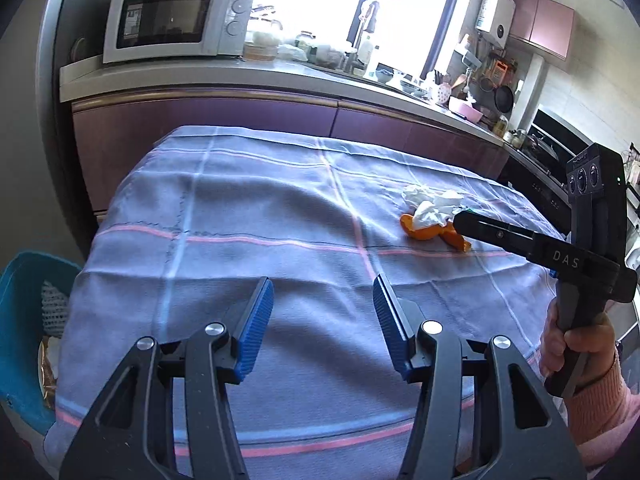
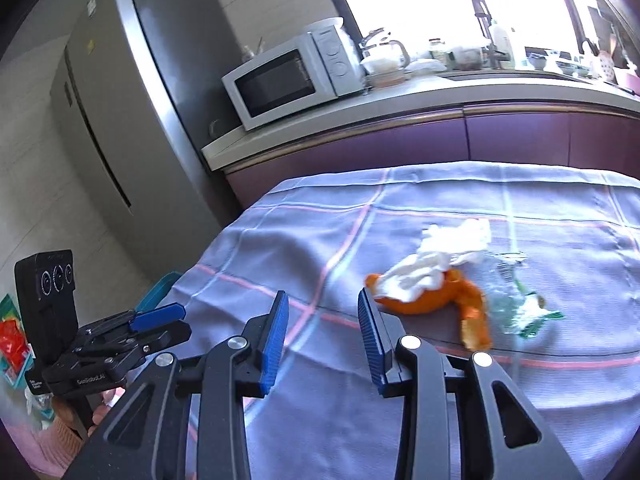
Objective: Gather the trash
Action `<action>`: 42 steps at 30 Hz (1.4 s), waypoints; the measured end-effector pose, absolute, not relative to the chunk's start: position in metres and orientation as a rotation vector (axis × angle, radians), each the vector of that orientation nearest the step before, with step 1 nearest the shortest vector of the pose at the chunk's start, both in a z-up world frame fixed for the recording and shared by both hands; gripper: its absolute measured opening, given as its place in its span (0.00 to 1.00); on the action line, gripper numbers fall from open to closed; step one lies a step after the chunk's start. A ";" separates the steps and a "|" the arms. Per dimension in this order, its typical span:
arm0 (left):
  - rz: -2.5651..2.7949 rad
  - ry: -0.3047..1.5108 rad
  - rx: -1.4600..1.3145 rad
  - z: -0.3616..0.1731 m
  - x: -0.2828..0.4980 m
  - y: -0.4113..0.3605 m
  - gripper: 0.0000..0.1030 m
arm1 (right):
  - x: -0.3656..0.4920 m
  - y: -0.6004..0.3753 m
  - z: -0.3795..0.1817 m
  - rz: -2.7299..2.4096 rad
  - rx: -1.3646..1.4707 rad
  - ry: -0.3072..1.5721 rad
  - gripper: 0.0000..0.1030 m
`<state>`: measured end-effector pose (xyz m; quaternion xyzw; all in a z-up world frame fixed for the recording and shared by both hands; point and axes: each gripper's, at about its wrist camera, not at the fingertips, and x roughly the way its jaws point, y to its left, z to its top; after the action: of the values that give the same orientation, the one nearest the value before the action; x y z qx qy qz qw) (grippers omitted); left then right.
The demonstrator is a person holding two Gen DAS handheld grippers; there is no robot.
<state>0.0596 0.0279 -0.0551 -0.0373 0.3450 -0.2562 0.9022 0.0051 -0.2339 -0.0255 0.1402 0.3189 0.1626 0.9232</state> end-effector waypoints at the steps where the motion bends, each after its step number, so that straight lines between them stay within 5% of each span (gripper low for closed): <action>1: -0.540 0.718 -0.071 -0.055 0.061 0.020 0.50 | 0.007 -0.240 -0.026 0.320 0.297 0.654 0.33; 6: -0.575 0.731 -0.046 -0.056 0.068 -0.008 0.50 | 0.022 -0.268 -0.031 0.260 0.319 0.660 0.45; 15: -0.599 0.760 -0.029 -0.060 0.080 -0.030 0.50 | 0.054 -0.286 -0.045 0.232 0.387 0.713 0.45; 17: -0.601 0.768 -0.028 -0.062 0.083 -0.031 0.50 | 0.057 -0.288 -0.047 0.231 0.404 0.720 0.41; 24: -0.611 0.787 -0.032 -0.066 0.092 -0.036 0.50 | 0.054 -0.293 -0.048 0.237 0.418 0.709 0.04; 42: -0.699 0.823 0.023 -0.066 0.117 -0.089 0.50 | 0.026 -0.311 -0.005 0.298 0.439 0.541 0.02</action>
<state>0.1173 -0.0892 -0.0658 0.0107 0.3919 -0.3327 0.8577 0.0265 -0.3115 -0.0046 0.2145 0.2641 0.1453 0.9291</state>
